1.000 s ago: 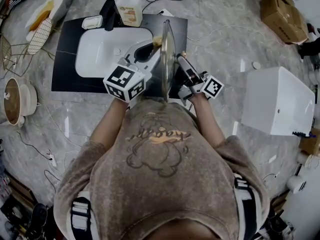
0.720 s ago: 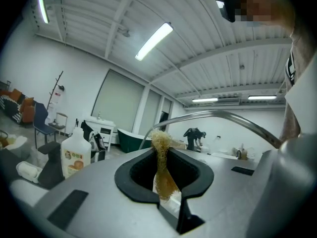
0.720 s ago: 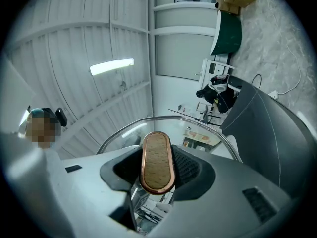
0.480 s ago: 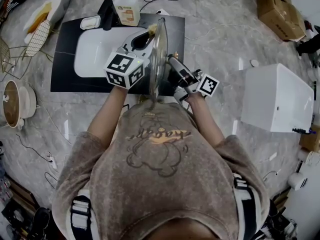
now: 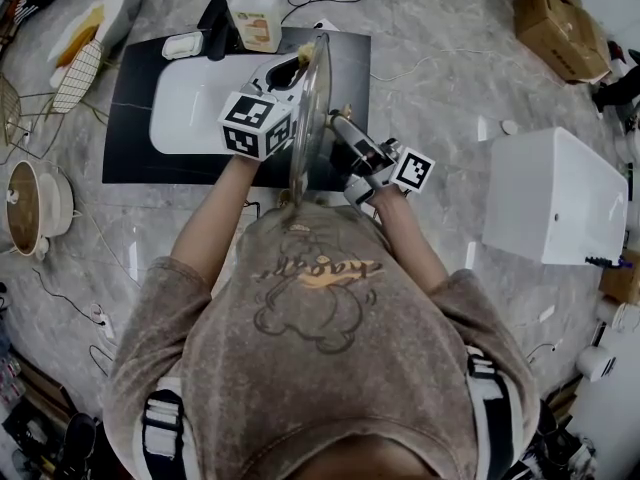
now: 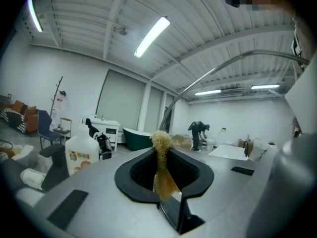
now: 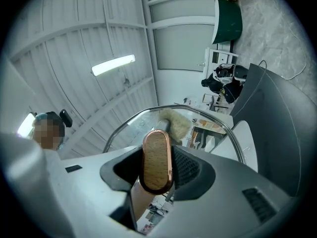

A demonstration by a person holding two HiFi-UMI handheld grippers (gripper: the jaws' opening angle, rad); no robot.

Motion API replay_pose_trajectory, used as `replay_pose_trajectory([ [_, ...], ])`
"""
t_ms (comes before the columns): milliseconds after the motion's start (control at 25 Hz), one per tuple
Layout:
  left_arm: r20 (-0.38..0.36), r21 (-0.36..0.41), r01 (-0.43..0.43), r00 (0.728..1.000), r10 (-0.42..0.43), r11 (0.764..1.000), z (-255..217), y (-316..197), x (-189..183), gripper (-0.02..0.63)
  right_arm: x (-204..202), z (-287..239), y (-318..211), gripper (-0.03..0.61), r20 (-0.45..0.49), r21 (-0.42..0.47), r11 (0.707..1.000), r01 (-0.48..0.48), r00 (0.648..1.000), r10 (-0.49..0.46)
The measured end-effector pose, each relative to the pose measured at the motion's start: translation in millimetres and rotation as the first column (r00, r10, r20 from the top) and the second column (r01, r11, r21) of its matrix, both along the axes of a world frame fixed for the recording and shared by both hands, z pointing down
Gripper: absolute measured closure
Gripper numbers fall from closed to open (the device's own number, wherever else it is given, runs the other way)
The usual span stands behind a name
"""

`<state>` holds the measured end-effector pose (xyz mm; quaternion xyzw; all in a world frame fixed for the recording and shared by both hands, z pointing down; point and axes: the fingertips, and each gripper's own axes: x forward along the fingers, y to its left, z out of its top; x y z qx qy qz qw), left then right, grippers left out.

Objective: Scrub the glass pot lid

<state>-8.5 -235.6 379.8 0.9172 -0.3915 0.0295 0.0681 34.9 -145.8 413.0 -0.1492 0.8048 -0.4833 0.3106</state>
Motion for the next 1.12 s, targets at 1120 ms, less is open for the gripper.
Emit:
replay_pose_trajectory([
  [1120, 0.155, -0.227, -0.101, 0.978, 0.139, 0.969, 129, 30, 18, 0.548, 21, -9, -13, 0.399, 0.076, -0.006, 0.996, -0.087, 0.993, 0.087],
])
